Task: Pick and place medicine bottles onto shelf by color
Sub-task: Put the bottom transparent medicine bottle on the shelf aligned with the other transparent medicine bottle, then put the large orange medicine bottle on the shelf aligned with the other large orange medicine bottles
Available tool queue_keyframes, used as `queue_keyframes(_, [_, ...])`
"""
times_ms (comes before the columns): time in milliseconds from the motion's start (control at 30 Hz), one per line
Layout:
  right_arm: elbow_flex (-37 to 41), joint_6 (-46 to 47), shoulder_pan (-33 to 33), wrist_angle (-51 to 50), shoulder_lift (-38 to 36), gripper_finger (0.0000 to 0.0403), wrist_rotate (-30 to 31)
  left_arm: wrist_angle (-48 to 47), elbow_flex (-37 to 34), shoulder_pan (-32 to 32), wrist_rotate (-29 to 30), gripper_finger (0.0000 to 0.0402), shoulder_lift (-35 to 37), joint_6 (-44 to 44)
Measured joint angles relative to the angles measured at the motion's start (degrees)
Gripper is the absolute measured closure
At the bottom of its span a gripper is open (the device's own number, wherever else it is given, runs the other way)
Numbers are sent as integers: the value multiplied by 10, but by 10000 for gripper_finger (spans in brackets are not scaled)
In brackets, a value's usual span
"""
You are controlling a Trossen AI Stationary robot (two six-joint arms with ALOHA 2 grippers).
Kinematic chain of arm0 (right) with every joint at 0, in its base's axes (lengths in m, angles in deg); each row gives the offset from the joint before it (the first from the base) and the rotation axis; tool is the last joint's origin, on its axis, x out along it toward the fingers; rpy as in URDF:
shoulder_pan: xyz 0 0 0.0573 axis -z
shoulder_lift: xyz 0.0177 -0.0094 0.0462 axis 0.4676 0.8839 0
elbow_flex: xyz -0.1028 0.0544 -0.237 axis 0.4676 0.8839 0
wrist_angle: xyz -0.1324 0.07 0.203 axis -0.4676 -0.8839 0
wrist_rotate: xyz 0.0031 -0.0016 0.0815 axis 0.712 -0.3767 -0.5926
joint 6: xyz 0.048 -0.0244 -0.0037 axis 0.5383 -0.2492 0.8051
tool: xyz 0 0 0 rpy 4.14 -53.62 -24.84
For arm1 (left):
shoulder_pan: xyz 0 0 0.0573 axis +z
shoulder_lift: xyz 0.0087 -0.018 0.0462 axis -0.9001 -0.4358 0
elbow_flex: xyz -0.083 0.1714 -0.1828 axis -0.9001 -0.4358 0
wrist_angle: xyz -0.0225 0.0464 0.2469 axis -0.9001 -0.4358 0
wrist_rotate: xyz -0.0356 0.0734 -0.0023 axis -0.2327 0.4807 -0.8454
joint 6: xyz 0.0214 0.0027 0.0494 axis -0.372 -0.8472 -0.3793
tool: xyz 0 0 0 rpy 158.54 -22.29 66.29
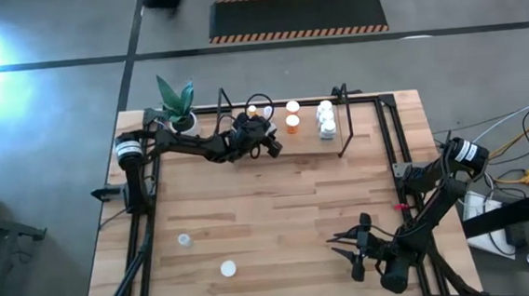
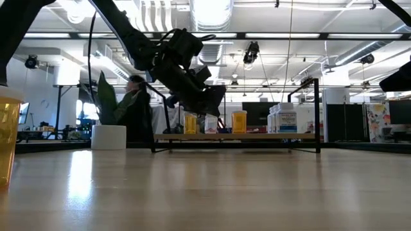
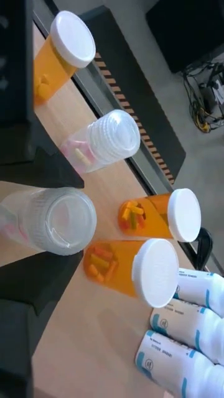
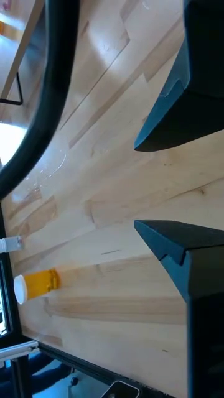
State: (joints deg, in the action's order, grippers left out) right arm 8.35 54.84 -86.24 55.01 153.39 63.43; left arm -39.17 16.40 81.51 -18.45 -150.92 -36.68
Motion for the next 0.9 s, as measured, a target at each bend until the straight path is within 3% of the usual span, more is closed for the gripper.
queue_keyframes(267, [0,0,0,0,0,223,0,0,0,10,-9,203,0,0])
queue_keyframes(667, [0,0,0,0,0,223,0,-1,10,18,-12,198,8,-22])
queue_keyframes(900, [0,1,0,2,0,223,-1,-89,16,-5,-23,198,84,-52])
